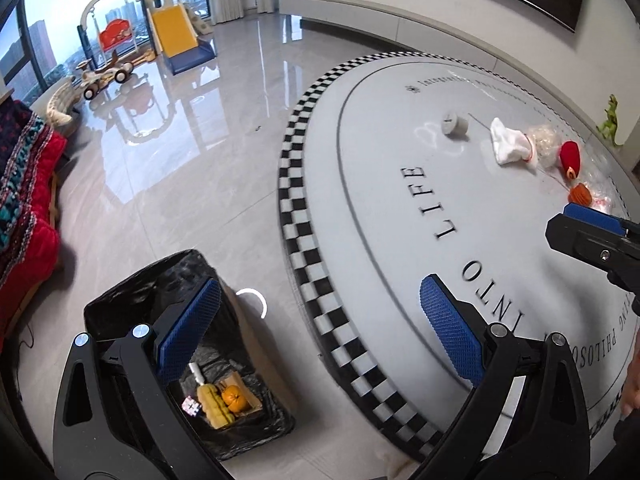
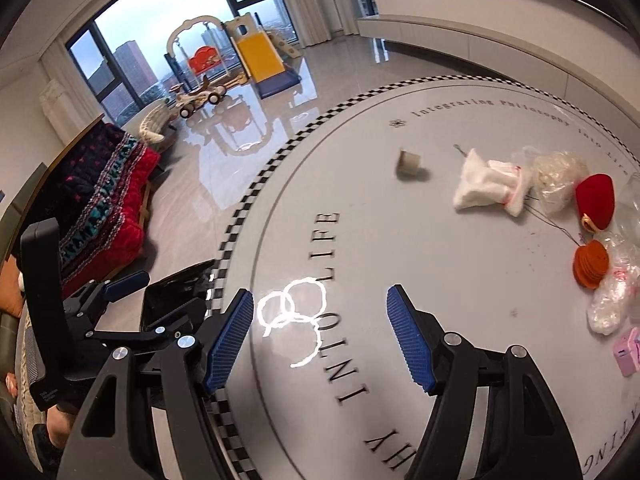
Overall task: Collect trash
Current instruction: 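Move both tools back toward the table, then grasp the white sock with the right gripper while the left gripper grasps the beige spool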
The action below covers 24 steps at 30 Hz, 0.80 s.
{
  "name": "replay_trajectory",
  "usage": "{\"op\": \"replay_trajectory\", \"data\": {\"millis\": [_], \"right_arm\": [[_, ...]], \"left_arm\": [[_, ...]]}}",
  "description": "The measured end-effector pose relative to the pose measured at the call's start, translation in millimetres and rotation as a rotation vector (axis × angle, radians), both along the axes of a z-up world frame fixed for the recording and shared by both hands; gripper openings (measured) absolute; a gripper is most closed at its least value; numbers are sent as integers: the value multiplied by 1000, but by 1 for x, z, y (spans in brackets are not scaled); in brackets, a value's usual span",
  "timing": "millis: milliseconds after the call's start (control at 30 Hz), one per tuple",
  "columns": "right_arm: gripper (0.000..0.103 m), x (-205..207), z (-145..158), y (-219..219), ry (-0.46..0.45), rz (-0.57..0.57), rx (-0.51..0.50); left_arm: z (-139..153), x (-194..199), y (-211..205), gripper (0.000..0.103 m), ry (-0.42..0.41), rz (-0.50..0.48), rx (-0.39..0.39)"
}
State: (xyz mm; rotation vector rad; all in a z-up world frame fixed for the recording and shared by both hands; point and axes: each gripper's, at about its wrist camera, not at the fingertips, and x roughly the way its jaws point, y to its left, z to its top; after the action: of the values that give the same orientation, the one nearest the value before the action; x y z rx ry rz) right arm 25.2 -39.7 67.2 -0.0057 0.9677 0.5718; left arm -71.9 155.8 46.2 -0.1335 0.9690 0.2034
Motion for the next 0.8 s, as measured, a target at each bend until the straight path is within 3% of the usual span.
{"op": "replay_trajectory", "data": {"millis": [333, 600, 800], "right_arm": [[70, 63, -14, -43, 26, -116, -6], [70, 125, -27, -41, 16, -160, -99], [70, 157, -43, -35, 25, -173, -174]], "left_arm": [[-7, 67, -43, 97, 12, -94, -16], [-13, 123, -51, 97, 19, -95, -62], [-18, 152, -63, 97, 28, -117, -54]]}}
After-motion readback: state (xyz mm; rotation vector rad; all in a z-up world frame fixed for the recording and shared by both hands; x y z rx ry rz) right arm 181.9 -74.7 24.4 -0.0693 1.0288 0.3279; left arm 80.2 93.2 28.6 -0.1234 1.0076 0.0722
